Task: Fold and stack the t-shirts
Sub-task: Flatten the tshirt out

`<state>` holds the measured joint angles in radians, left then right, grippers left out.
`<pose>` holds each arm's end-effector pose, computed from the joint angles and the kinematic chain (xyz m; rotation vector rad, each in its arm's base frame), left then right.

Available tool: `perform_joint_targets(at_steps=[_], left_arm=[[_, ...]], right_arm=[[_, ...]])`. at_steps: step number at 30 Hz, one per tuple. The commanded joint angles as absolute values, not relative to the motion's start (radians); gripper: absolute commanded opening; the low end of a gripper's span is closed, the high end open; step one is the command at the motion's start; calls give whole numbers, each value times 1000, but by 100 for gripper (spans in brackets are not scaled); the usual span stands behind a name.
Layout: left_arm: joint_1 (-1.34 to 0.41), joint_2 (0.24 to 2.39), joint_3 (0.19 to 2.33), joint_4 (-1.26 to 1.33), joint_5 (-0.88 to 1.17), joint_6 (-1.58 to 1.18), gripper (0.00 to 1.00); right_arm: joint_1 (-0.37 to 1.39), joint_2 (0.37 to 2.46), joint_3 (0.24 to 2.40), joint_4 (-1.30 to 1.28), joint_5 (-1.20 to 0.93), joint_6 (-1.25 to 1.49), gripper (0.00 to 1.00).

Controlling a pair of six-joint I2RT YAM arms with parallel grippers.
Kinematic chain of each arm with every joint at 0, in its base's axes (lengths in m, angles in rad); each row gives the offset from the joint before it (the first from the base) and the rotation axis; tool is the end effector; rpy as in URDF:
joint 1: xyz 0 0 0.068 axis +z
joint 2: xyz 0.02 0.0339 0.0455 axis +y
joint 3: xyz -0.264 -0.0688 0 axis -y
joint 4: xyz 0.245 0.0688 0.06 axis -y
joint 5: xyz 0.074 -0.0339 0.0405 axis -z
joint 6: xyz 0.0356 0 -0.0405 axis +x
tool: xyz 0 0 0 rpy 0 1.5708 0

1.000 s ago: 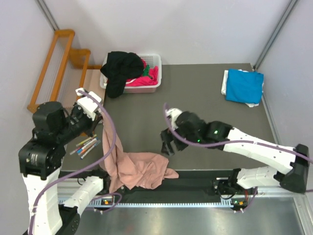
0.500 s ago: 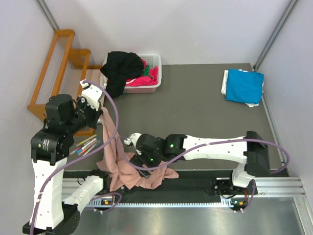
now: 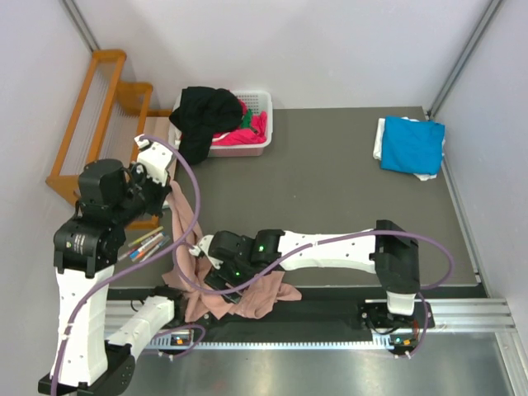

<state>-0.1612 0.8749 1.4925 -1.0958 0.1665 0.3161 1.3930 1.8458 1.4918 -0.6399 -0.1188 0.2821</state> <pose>0.1102 -0.0239 0.4567 0.5828 1.9577 -0.0737 0.0669 0.3963 0.2473 -1.4929 2.3134 0.7165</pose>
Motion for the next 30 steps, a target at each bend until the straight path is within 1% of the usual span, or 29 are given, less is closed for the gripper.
perform_joint_targets(at_steps=[1,6,14,17,21,24,30], left_arm=[[-156,876,1479,-1023,155,314,0],[-156,885,1486,-1025,150,318,0],[-156,888,1486,-1031,150,324,0],[-156,888,1483,-1032,150,325,0],[-156,887,1477,-1028,149,330,0],[-158,887,1477,-1020,143,334,0],[-156,885,1476,-1026,138,347,0]], right_arm=[[1388,1871,1473,-581,-146,253,68],[1361,1942,1468,-563,-195,244,65],[1322,1993,1476,-531,-258,244,63],[1302,2000,1486,-523,-271,248,59],[1290,2000,1509,-525,-272,253,47],[1287,2000,1513,-529,-275,256,42],[1289,1967,1465,-545,-293,264,42]])
